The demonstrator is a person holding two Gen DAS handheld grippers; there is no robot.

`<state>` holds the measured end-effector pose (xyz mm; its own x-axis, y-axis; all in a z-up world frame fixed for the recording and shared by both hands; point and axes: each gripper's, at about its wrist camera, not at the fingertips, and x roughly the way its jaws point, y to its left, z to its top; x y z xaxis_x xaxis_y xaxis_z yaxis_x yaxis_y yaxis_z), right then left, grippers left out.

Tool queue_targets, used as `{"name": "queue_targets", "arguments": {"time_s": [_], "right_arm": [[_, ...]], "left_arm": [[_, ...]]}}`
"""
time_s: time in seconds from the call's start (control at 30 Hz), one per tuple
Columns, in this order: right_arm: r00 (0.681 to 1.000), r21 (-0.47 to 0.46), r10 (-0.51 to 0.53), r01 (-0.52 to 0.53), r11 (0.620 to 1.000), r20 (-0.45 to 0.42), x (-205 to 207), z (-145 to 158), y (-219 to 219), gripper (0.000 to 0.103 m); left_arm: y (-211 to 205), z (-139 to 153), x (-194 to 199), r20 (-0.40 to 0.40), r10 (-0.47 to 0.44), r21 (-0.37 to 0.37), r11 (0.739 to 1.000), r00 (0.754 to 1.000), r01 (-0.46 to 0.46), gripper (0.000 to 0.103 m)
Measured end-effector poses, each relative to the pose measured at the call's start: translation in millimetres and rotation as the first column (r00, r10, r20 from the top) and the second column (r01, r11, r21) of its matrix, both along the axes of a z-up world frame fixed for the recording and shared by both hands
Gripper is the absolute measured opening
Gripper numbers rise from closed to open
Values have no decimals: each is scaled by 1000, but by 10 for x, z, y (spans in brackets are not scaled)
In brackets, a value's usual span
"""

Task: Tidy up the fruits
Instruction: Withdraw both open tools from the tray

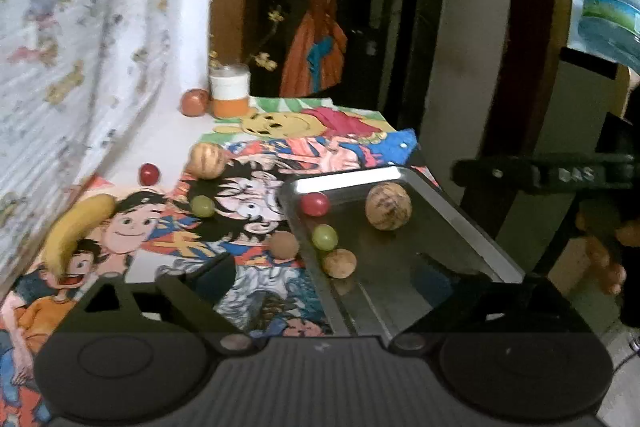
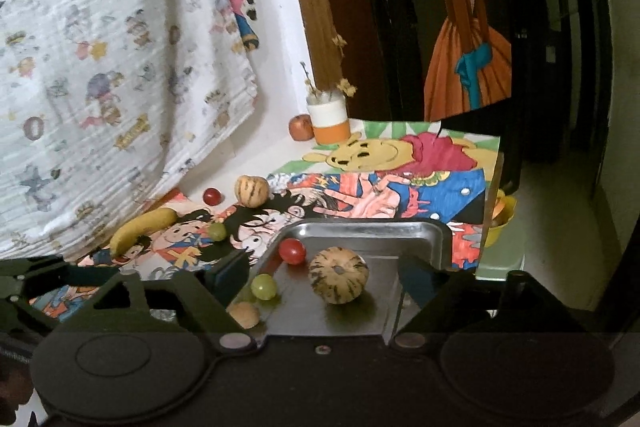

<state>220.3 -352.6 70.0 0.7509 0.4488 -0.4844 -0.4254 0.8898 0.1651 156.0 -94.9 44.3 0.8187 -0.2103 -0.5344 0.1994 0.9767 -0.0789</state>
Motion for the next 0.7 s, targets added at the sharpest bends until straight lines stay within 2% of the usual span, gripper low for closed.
{"name": "queue_targets", "arguments": {"time_s": [0.07, 0.23, 0.43, 0.7], "right_arm": [[1000, -4, -2, 2, 1000, 15, -111, 37, 11, 93], [999, -10, -7, 7, 1000, 52, -421, 119, 61, 102], [998, -12, -32, 32, 999, 51, -747, 128, 152, 102], [996, -18, -83, 83, 996, 15, -1125, -70, 332, 102]], "left_arm": [[37, 31, -71, 15, 22, -2, 1000, 1000, -22, 102], [111, 74, -215, 38, 64, -9, 998, 997, -63, 103], [247, 71, -410, 58, 107, -5, 994, 993, -106, 103], [581, -73, -674, 22, 161, -8, 987, 987, -161, 103]]}}
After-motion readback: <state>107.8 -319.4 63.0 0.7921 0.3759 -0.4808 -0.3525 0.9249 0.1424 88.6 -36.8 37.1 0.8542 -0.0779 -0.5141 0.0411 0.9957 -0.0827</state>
